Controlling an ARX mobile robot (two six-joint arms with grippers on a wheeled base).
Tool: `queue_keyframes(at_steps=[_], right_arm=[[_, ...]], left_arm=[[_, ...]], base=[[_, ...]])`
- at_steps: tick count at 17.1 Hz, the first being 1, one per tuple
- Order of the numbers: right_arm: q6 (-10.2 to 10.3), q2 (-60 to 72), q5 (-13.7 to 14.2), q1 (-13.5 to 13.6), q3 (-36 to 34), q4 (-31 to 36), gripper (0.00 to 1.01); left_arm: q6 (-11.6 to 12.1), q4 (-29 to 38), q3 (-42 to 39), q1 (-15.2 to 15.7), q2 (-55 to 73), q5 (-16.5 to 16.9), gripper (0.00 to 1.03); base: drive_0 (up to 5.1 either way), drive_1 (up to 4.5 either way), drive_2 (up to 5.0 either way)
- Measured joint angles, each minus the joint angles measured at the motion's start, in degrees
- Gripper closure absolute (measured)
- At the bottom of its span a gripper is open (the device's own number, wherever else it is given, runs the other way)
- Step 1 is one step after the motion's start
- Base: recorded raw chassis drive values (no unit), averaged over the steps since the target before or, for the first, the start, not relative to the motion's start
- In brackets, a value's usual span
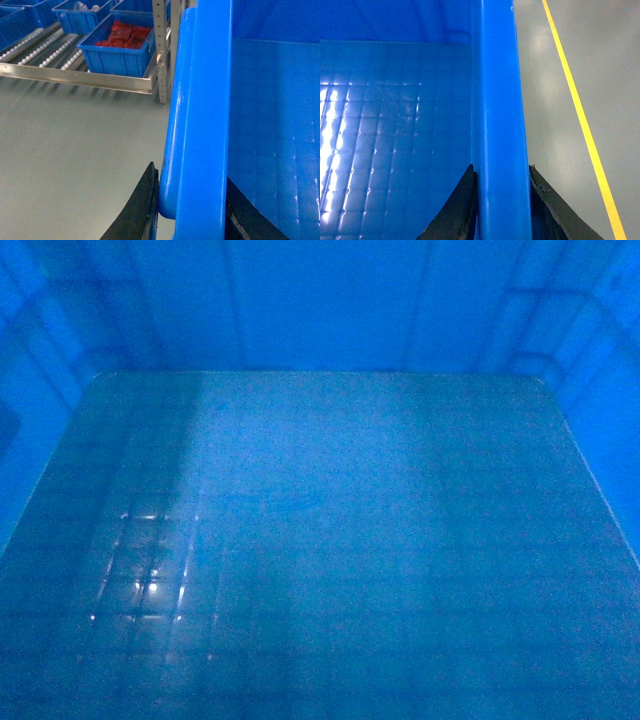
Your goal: Place box next to blue box on left shelf
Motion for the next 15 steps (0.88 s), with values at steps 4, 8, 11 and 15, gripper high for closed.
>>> queue_keyframes(at_steps=[4,8,11,15], right_arm=[[-0.02,0.00,0.02,0.00,0.00,0.02,0.79],[-0.02,0.00,0.02,0.00,0.00,0.02,0.79],[-0.02,0.00,0.02,0.00,0.00,0.00,0.79],[-0.02,0.00,0.02,0.00,0.00,0.00,0.79]], left_arm=[[0.00,-0.04,0.00,0.00,0.02,0.13,0.83],[0.00,-0.04,0.00,0.00,0.02,0.17,0.83],[0.00,-0.04,0.00,0.00,0.02,0.17,0.83],[0.00,-0.04,0.00,0.00,0.04,0.20,0.83]], base=[[-0.1,3.91,-4.1],[0.0,3.97,-4.1],[0.0,4.00,-4.0],[0.0,4.06,-4.0]])
